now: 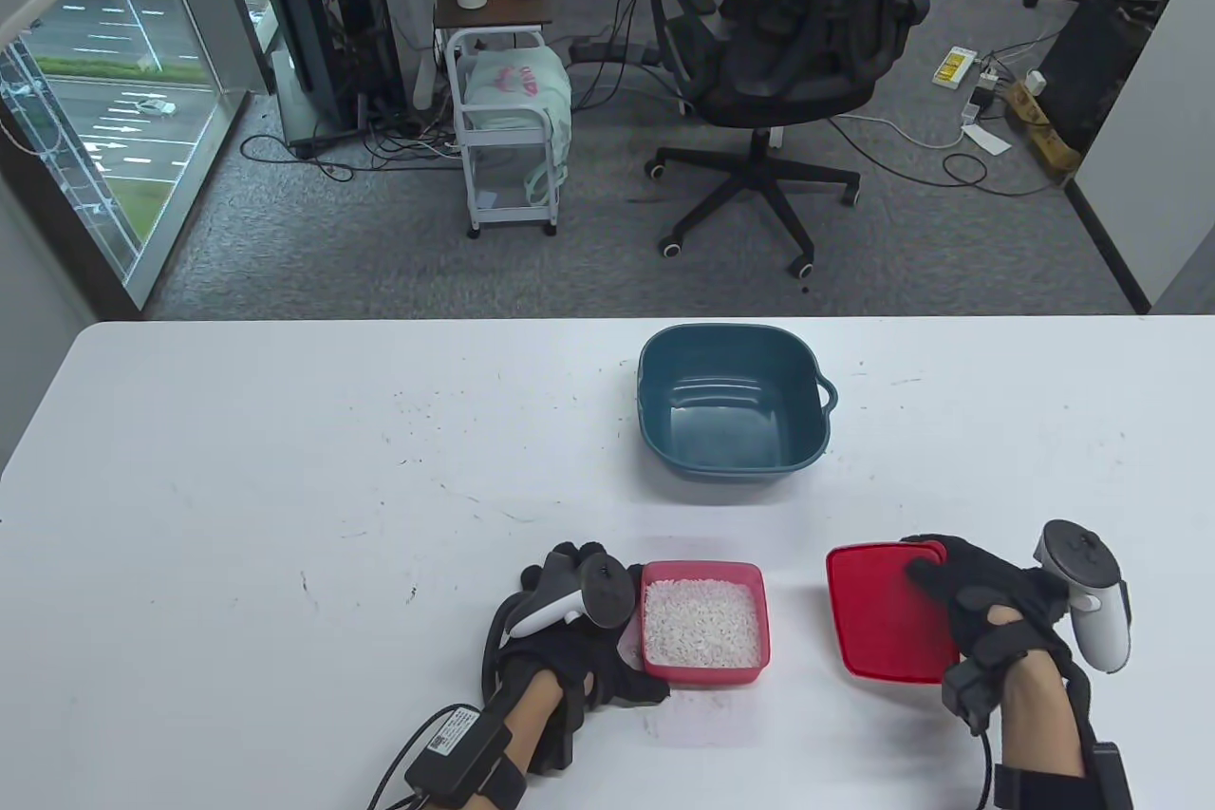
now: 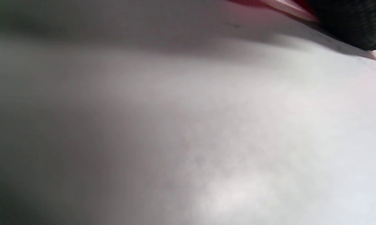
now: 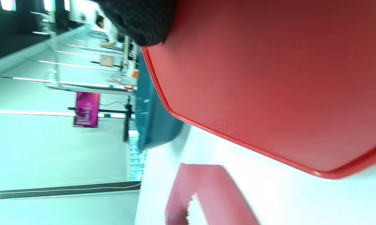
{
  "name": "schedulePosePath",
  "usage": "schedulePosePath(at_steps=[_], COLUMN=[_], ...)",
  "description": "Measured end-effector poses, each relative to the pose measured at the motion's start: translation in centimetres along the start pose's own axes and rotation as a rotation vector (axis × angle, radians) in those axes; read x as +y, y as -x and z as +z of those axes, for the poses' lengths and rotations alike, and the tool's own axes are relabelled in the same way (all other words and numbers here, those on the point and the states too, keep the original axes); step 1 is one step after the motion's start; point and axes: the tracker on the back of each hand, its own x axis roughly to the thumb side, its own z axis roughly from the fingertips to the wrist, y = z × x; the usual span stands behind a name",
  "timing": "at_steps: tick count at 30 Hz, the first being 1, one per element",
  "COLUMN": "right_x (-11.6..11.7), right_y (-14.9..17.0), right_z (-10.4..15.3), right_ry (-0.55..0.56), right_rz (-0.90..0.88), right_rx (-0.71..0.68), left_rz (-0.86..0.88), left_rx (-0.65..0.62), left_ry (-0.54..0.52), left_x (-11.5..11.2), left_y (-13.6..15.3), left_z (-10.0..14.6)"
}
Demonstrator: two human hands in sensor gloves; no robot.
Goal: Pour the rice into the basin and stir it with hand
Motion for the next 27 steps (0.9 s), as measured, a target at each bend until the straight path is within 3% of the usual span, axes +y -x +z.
schedulePosePath(at_steps=[5,9,14,21,27], right_x=[-0.7,-0.2,1.0,2.5,2.7], right_y=[0.4,-0.3,-0.6,-0.4,-0.4], right_z=[-0.9,-1.2,-1.5,-2.3,-1.9], right_ry=[0.099,0.322,0.423,0.467,0.460], right_rz=[0.180,0.636,0.873,1.144,1.130], right_rx=[0.118,0.302,0.441,0.613,0.600], left_rz=[-0.001,-0.002,-0.002,-0.001,-0.001], left_rx=[0.000,-0.001,-0.001,-0.002,-0.003], left_ry=[0.001,0.001,0.001,-0.001,-0.003], left_x=[0.0,0.0,0.0,0.0,0.0], left_y=[0.0,0.0,0.0,0.0,0.1], left_z=[0.0,0.0,0.0,0.0,0.0])
